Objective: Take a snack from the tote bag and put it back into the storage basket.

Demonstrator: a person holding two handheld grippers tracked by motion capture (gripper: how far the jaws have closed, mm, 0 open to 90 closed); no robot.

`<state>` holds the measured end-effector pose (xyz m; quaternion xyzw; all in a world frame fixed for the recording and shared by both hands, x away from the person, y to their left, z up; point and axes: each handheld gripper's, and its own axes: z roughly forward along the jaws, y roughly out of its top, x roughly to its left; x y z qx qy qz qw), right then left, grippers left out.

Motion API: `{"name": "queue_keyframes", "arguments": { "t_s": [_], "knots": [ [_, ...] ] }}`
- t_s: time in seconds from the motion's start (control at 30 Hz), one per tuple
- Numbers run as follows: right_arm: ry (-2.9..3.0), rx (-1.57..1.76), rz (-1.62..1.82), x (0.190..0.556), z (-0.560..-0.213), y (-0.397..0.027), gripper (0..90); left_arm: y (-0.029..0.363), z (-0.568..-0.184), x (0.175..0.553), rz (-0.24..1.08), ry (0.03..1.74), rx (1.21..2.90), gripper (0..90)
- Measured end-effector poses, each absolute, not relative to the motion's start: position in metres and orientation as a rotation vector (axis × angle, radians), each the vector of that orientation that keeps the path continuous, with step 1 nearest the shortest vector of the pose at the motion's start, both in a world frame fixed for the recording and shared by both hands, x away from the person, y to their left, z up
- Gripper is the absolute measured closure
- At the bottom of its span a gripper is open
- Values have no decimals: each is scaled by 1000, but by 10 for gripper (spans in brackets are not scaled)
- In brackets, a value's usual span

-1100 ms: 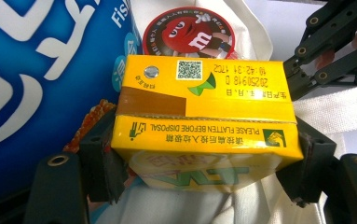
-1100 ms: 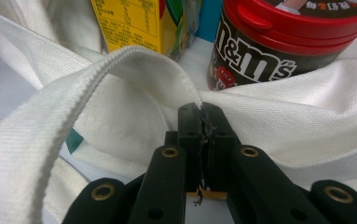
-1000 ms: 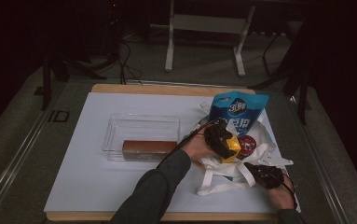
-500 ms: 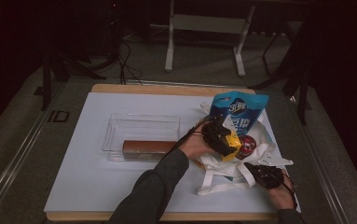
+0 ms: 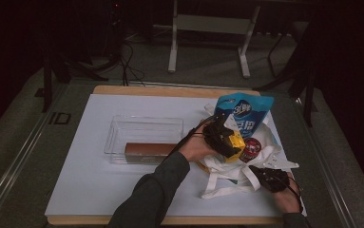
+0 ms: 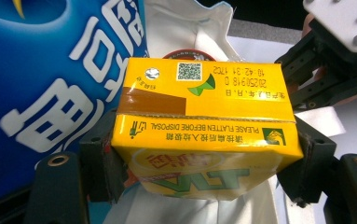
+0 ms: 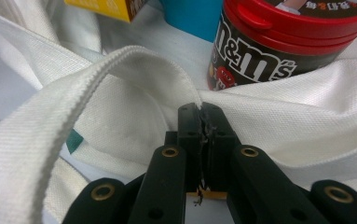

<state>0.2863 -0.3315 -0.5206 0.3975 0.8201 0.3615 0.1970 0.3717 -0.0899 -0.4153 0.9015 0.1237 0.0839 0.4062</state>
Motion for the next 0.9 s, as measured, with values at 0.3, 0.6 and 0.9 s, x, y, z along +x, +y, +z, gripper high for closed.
{"name": "queue_keyframes", "arguments": {
  "t_s": [0.3,0.6,0.9],
  "knots": [
    [2295,1114,1013,286,-521,-331,873,-80,-406,369,216,344,2245,285],
    [2295,1114,1013,286,-521,-332,872,-72,-398,367,224,377,2223,285],
    [2294,1117,1015,286,-521,-331,873,-64,-393,364,239,401,2220,285]
  ]
}}
